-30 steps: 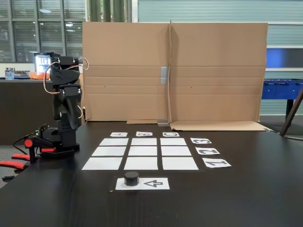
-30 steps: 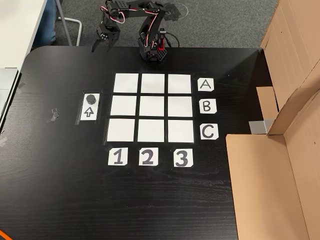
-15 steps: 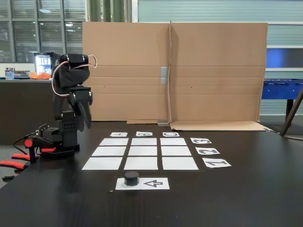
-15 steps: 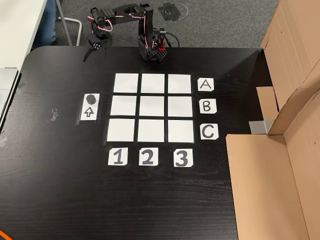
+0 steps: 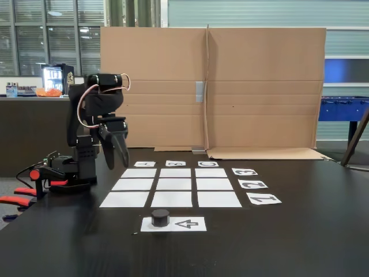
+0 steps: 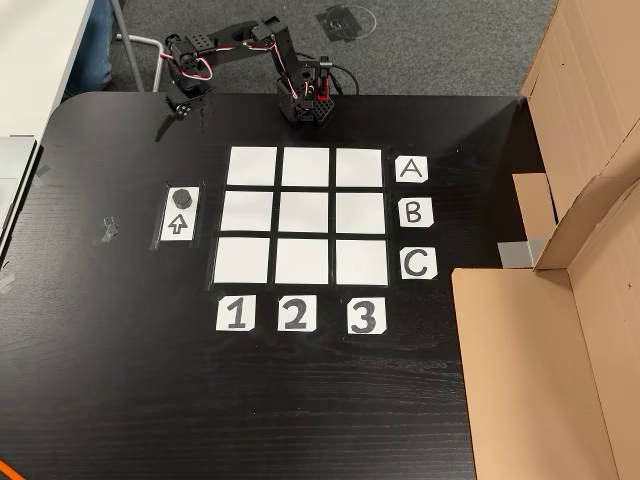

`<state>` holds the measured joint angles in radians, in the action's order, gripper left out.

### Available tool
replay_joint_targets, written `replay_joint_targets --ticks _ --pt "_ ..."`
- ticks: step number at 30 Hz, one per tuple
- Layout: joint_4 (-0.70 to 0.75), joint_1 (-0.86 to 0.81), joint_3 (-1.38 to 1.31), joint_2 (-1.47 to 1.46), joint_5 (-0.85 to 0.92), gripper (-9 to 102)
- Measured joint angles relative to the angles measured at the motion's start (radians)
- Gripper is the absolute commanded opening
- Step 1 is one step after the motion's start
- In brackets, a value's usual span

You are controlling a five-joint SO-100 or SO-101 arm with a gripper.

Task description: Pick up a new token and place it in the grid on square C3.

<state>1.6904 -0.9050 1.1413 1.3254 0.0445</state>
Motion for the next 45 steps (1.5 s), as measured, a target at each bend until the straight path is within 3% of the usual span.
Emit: replay_joint_targets --ticks 14,45 --pt "0.000 0.043 -0.304 -0.296 -0.032 51" --pt "0.006 0.156 -0.647 -0.678 -0.097 56"
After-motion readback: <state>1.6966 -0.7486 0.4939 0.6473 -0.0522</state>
